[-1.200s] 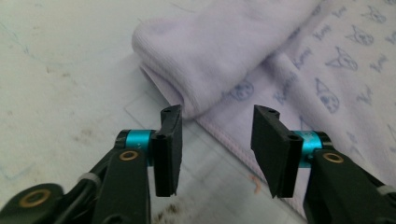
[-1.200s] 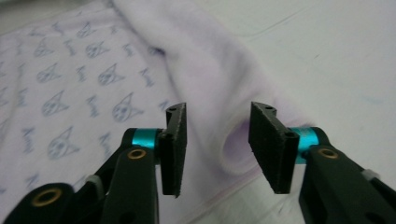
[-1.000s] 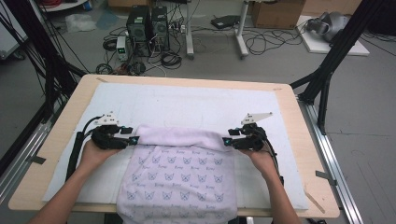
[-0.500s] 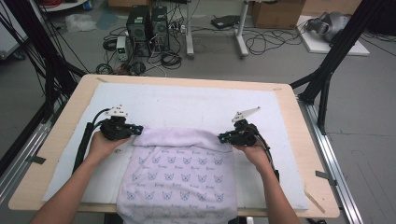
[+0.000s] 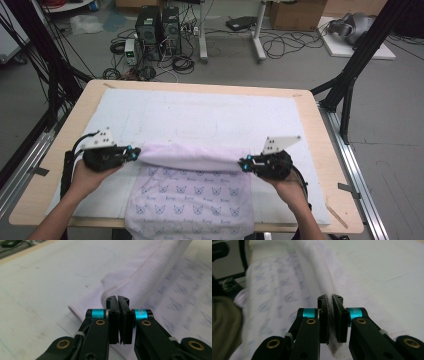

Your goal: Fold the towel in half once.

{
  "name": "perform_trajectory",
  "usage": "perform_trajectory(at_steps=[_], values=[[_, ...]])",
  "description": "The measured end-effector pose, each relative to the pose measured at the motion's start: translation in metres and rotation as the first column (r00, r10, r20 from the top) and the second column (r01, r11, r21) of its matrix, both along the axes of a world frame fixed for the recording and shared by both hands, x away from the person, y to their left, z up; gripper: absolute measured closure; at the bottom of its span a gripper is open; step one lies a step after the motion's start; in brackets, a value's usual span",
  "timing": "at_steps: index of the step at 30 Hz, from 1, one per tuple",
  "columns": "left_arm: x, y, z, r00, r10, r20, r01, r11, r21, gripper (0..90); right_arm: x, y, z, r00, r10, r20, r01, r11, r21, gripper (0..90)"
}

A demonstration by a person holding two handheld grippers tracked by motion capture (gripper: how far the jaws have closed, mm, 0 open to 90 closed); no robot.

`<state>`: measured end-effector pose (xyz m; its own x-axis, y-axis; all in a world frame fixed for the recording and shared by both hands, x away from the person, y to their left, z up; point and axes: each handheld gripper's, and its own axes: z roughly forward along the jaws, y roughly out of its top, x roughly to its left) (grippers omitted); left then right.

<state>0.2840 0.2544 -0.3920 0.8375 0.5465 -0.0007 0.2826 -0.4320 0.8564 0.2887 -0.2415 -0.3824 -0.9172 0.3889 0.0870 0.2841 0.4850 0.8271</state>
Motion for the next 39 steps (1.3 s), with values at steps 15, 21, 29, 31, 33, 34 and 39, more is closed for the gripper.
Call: perform_trajectory(at_steps=[15,21,29,31,33,34,39], values=[[0.011,-0.011,-0.011,0.9996,0.004,-0.028,-0.004,0.9998,0.019,61.5,0.002,-0.001,-0.012,0.9994,-0.029,-0.021,0.028,0.9994,-0.017,60.8],[0.049,-0.021,-0.021,0.995,0.071,-0.07,-0.068,0.9968,0.042,56.5,0.044,-0.008,-0.023,0.9908,-0.135,-0.011,0.134,0.9899,-0.047,53.7],[0.076,-0.025,-0.042,0.9789,0.113,-0.17,-0.1,0.9916,0.081,55.0,0.085,-0.013,-0.054,0.9716,-0.203,-0.122,0.194,0.9777,-0.081,45.7],[0.072,-0.027,-0.042,0.9844,0.094,-0.149,-0.079,0.9914,0.104,78.9,0.087,-0.01,-0.059,0.9728,-0.162,-0.166,0.149,0.985,-0.087,62.4],[0.067,-0.025,-0.037,0.9882,0.1,-0.117,-0.087,0.9905,0.106,83.9,0.086,-0.006,-0.06,0.9761,-0.109,-0.188,0.092,0.9913,-0.094,82.0],[0.063,-0.023,-0.034,0.9885,0.116,-0.098,-0.106,0.9894,0.1,84.5,0.084,-0.004,-0.057,0.9795,-0.101,-0.174,0.082,0.9902,-0.113,84.3],[0.049,-0.011,-0.023,0.9883,0.135,-0.071,-0.132,0.9904,0.04,82.2,0.072,-0.01,-0.035,0.9851,-0.165,-0.048,0.159,0.9806,-0.115,85.6]])
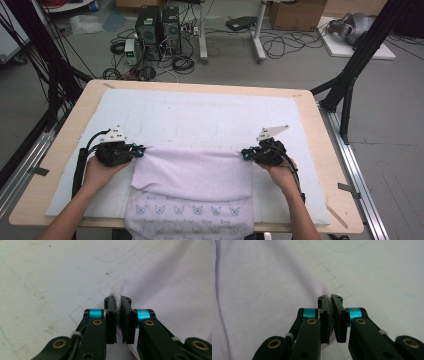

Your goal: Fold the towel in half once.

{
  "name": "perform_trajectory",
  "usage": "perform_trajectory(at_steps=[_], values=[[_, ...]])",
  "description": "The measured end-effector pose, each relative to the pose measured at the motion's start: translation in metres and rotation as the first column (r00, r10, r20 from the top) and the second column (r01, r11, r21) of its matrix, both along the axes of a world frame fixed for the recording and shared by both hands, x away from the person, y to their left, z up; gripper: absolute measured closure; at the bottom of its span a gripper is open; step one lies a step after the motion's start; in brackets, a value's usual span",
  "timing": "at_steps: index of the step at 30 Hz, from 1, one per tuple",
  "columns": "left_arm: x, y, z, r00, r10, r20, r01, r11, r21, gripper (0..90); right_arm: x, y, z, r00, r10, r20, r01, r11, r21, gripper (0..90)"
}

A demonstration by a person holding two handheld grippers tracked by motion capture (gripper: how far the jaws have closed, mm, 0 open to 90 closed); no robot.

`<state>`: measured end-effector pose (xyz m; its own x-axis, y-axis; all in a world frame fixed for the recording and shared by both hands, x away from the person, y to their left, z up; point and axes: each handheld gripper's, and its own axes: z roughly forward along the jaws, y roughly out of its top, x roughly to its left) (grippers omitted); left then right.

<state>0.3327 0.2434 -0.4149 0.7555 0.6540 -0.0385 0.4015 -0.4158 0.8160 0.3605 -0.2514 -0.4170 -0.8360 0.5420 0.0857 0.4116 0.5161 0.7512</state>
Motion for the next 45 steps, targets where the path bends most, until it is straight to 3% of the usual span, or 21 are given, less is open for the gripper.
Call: perform_trajectory(at_steps=[2,4,6,9,14,17,18,19,20,23,26,29,32,34,36,38,43,45], values=[[0.0,0.001,0.001,0.9998,0.002,-0.018,-0.002,1.0,-0.005,68.5,-0.001,-0.003,0.004,0.9999,-0.008,0.014,0.007,1.0,0.004,83.0],[0.005,0.001,0.0,0.9992,0.008,-0.038,-0.009,0.9997,-0.021,56.6,0.001,-0.006,0.002,0.9996,-0.026,0.014,0.025,0.9995,0.017,70.1],[0.011,0.0,-0.002,0.9983,0.02,-0.055,-0.022,0.9993,-0.031,49.6,0.004,-0.008,-0.002,0.9987,-0.048,-0.017,0.049,0.9985,0.024,58.8],[0.022,-0.002,-0.008,0.9961,0.037,-0.08,-0.039,0.999,-0.021,46.1,0.009,-0.01,-0.011,0.9965,-0.062,-0.056,0.062,0.9981,0.0,49.0],[0.036,-0.006,-0.02,0.99,0.057,-0.129,-0.058,0.9983,0.0,45.0,0.015,-0.009,-0.022,0.9939,-0.065,-0.09,0.062,0.9976,-0.031,45.4],[0.038,-0.01,-0.027,0.9865,0.027,-0.162,-0.022,0.9993,0.03,54.7,0.014,-0.01,-0.025,0.9928,-0.07,-0.097,0.069,0.9974,-0.02,46.9],[0.037,-0.011,-0.027,0.9889,0.025,-0.147,-0.019,0.999,0.042,59.3,0.013,-0.011,-0.025,0.9928,-0.067,-0.099,0.066,0.9977,-0.017,50.1],[0.036,-0.012,-0.026,0.9889,0.007,-0.148,-0.003,0.9996,0.028,63.7,0.012,-0.011,-0.025,0.9932,-0.058,-0.101,0.057,0.9982,-0.016,53.9],[0.035,-0.013,-0.025,0.9897,-0.004,-0.143,0.009,0.9993,0.035,70.8,0.01,-0.011,-0.025,0.9937,-0.041,-0.105,0.04,0.9991,-0.011,58.5],[0.034,-0.015,-0.025,0.9914,-0.01,-0.13,0.016,0.9989,0.044,80.5,0.005,-0.007,-0.025,0.9948,0.011,-0.101,-0.013,0.9998,-0.016,78.0],[0.033,-0.016,-0.023,0.9953,0.005,-0.097,0.001,0.9979,0.065,84.2,0.005,-0.003,-0.022,0.9941,0.04,-0.101,-0.043,0.9986,-0.031,84.9],[0.04,-0.017,-0.02,0.9963,0.043,-0.074,-0.038,0.997,0.068,85.0,0.013,-0.003,-0.015,0.9968,0.014,-0.078,-0.02,0.9976,-0.066,86.2],[0.056,-0.02,-0.006,0.9952,0.093,-0.03,-0.091,0.9944,0.052,85.5,0.031,-0.004,-0.002,0.9983,-0.042,-0.04,0.04,0.9969,-0.067,86.4],[0.07,-0.022,0.008,0.992,0.126,0.002,-0.126,0.9912,0.041,85.5,0.045,-0.004,0.008,0.9963,-0.085,0.01,0.085,0.9931,-0.08,86.5],[0.088,-0.026,0.022,0.9888,0.148,0.018,-0.149,0.9878,0.044,85.5,0.062,-0.006,0.019,0.9936,-0.112,0.011,0.113,0.99,-0.084,86.5],[0.105,-0.03,0.039,0.984,0.171,0.049,-0.175,0.9822,0.069,85.5,0.076,-0.006,0.032,0.9906,-0.133,0.034,0.135,0.986,-0.098,86.5],[0.136,-0.035,0.084,0.9714,0.211,0.109,-0.217,0.9748,0.051,85.5,0.108,-0.007,0.075,0.9796,-0.174,0.1,0.182,0.98,-0.08,86.5],[0.141,-0.034,0.09,0.9675,0.22,0.125,-0.226,0.9732,0.04,85.1,0.117,-0.008,0.088,0.9774,-0.174,0.119,0.184,0.9798,-0.078,86.4]])
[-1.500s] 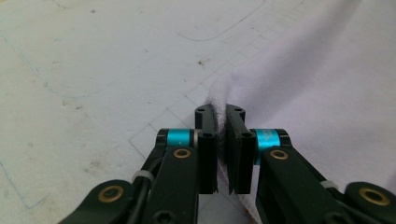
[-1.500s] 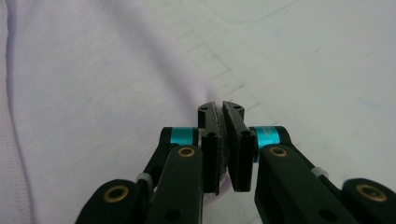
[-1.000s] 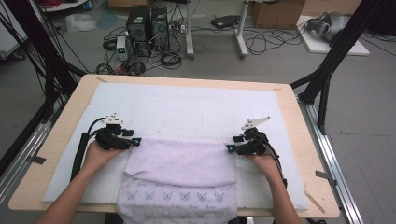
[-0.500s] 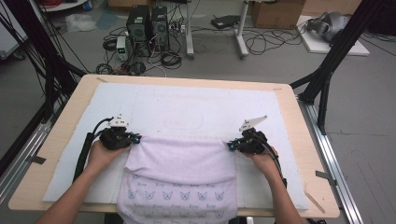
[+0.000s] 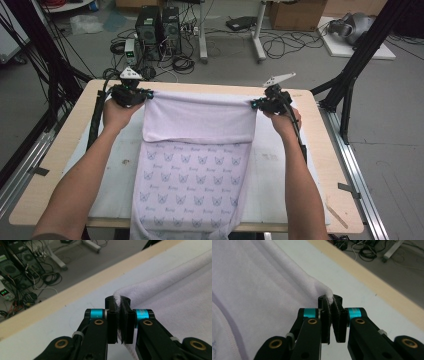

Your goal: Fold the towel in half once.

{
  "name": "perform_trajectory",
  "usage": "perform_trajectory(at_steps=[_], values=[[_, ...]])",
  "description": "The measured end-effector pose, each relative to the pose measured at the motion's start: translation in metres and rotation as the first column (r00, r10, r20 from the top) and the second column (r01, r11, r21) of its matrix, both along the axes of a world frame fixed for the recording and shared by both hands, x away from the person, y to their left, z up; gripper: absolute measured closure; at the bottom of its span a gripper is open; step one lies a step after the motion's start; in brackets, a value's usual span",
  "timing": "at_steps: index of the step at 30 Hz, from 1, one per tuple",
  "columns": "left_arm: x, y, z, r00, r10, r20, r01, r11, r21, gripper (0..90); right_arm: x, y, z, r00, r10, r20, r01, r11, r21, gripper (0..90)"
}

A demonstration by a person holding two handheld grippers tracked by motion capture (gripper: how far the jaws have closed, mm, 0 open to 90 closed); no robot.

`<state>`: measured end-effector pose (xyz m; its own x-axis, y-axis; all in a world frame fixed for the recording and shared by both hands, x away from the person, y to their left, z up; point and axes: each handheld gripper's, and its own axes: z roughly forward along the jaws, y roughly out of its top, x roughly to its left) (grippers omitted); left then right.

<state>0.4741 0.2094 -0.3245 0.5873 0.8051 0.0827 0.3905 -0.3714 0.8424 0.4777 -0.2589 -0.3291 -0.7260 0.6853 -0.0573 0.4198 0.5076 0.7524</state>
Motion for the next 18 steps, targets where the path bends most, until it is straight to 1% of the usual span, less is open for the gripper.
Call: perform_trajectory(at_steps=[1,2,3,4,5,6,7,8,9,10,11,12,13,14,15,17,18], values=[[0.002,0.001,-0.001,1.0,0.002,-0.003,-0.002,1.0,-0.002,83.4,0.003,0.0,0.002,0.9999,0.003,0.01,-0.003,1.0,0.007,86.0],[0.003,0.004,-0.005,0.9998,0.005,-0.019,-0.005,1.0,0.0,77.6,0.005,-0.001,0.002,0.9999,0.005,0.016,-0.005,0.9999,0.014,84.2],[0.004,0.006,-0.009,0.9992,0.014,-0.037,-0.014,0.9998,0.014,72.4,0.007,-0.002,-0.002,1.0,0.001,0.008,-0.001,0.9995,0.031,77.3],[0.003,0.01,-0.016,0.9987,0.02,-0.048,-0.019,0.9996,0.02,67.9,0.008,-0.002,-0.008,0.9998,-0.012,-0.016,0.013,0.9984,0.054,69.8],[0.001,0.014,-0.022,0.9978,0.019,-0.064,-0.018,0.9998,0.009,64.9,0.009,-0.002,-0.016,0.9994,-0.009,-0.034,0.012,0.9981,0.06,67.9],[-0.001,0.018,-0.029,0.9969,0.017,-0.077,-0.016,0.9998,0.007,62.8,0.006,-0.003,-0.023,0.9985,-0.008,-0.054,0.011,0.9984,0.055,65.5],[-0.004,0.021,-0.036,0.9951,0.014,-0.098,-0.012,0.9998,0.017,61.3,0.004,-0.003,-0.03,0.9984,-0.005,-0.056,0.008,0.9986,0.053,62.9],[-0.007,0.024,-0.041,0.9933,0.008,-0.115,-0.007,0.9999,0.014,59.8,0.001,-0.004,-0.036,0.997,-0.009,-0.077,0.014,0.9981,0.061,58.3],[-0.011,0.026,-0.047,0.993,0.0,-0.118,0.001,1.0,0.003,58.3,-0.001,-0.004,-0.041,0.9919,0.0,-0.127,0.011,0.9968,0.079,55.8],[-0.015,0.028,-0.051,0.9916,-0.013,-0.129,0.013,0.9999,0.002,58.2,-0.005,-0.003,-0.045,0.9897,0.014,-0.142,-0.001,0.9963,0.086,55.6],[-0.019,0.028,-0.056,0.9909,-0.021,-0.133,0.02,0.9997,-0.013,57.7,-0.012,0.0,-0.049,0.9933,0.016,-0.114,-0.009,0.9979,0.064,56.1],[-0.022,0.027,-0.059,0.9907,-0.032,-0.132,0.03,0.9994,-0.019,57.5,-0.019,0.002,-0.052,0.9944,0.027,-0.102,-0.021,0.998,0.059,56.0],[-0.028,0.025,-0.063,0.9883,-0.058,-0.141,0.056,0.9983,-0.015,57.3,-0.021,0.004,-0.055,0.9935,0.041,-0.106,-0.034,0.9973,0.065,55.2],[-0.033,0.023,-0.066,0.9871,-0.079,-0.14,0.077,0.9969,-0.017,56.8,-0.027,0.006,-0.06,0.9905,0.05,-0.128,-0.042,0.997,0.065,54.4],[-0.038,0.021,-0.068,0.9853,-0.102,-0.137,0.1,0.9948,-0.021,56.9,-0.032,0.008,-0.063,0.9899,0.058,-0.129,-0.051,0.997,0.057,54.7],[-0.049,0.015,-0.074,0.9793,-0.151,-0.134,0.148,0.9884,-0.034,57.0,-0.041,0.01,-0.07,0.9877,0.089,-0.128,-0.081,0.9943,0.069,54.9],[-0.054,0.013,-0.076,0.975,-0.176,-0.136,0.173,0.9843,-0.034,57.1,-0.045,0.011,-0.074,0.9847,0.1,-0.143,-0.09,0.9931,0.076,54.9]])
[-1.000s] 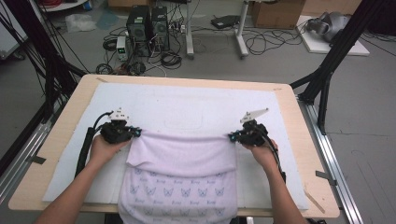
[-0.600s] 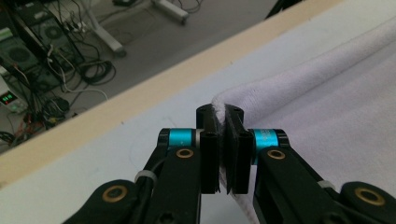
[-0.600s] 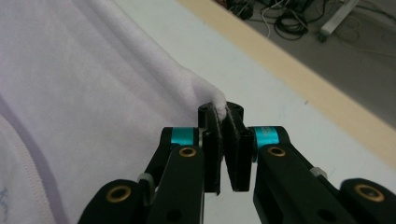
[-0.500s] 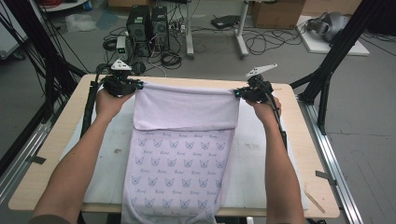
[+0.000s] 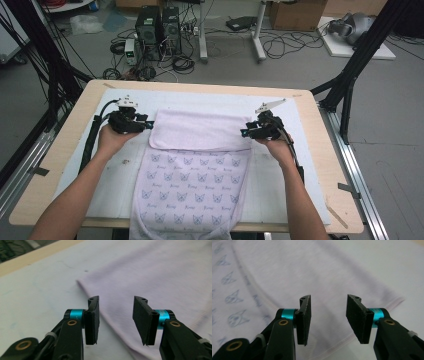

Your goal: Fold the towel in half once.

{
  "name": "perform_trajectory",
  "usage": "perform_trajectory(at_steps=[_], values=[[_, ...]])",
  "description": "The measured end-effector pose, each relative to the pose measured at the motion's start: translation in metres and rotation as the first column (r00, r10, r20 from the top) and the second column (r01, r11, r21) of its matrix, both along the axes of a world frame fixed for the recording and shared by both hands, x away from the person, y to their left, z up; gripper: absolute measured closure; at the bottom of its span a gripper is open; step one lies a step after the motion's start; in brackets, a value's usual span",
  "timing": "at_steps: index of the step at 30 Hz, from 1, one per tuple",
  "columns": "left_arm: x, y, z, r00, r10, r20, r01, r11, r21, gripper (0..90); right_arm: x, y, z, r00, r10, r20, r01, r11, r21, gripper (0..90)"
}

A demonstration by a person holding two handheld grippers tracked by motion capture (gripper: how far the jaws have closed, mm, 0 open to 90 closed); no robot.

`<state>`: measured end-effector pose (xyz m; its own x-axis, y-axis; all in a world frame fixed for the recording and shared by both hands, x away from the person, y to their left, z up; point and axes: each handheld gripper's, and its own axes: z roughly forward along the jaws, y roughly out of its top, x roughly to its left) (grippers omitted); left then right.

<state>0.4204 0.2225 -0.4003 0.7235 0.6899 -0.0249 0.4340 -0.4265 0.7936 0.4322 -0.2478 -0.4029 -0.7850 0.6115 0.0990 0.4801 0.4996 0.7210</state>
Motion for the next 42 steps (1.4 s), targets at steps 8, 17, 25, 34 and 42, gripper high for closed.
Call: perform_trajectory(at_steps=[8,17,25,34,42], values=[[-0.03,-0.005,-0.018,0.995,-0.098,-0.021,0.097,0.9952,-0.012,55.6,-0.031,-0.002,-0.018,0.9992,0.041,-0.005,-0.041,0.999,0.017,53.0],[-0.031,-0.015,-0.029,0.9826,-0.171,-0.071,0.173,0.9848,0.017,52.5,-0.029,0.004,-0.029,0.9987,0.05,0.006,-0.05,0.9978,-0.045,50.1],[-0.038,-0.021,-0.028,0.9815,-0.188,-0.036,0.19,0.9784,0.081,89.7,-0.041,0.005,-0.027,0.9918,0.126,-0.022,-0.127,0.9911,-0.04,84.1],[-0.052,-0.008,-0.02,0.9891,-0.147,0.0,0.147,0.9856,0.084,75.4,-0.067,0.008,-0.003,0.9846,0.164,0.059,-0.163,0.9863,-0.027,83.5],[-0.036,-0.015,-0.04,0.9903,-0.132,-0.043,0.136,0.9861,0.095,63.4,-0.05,0.003,-0.021,0.9931,0.117,-0.007,-0.118,0.9921,-0.043,80.4]])
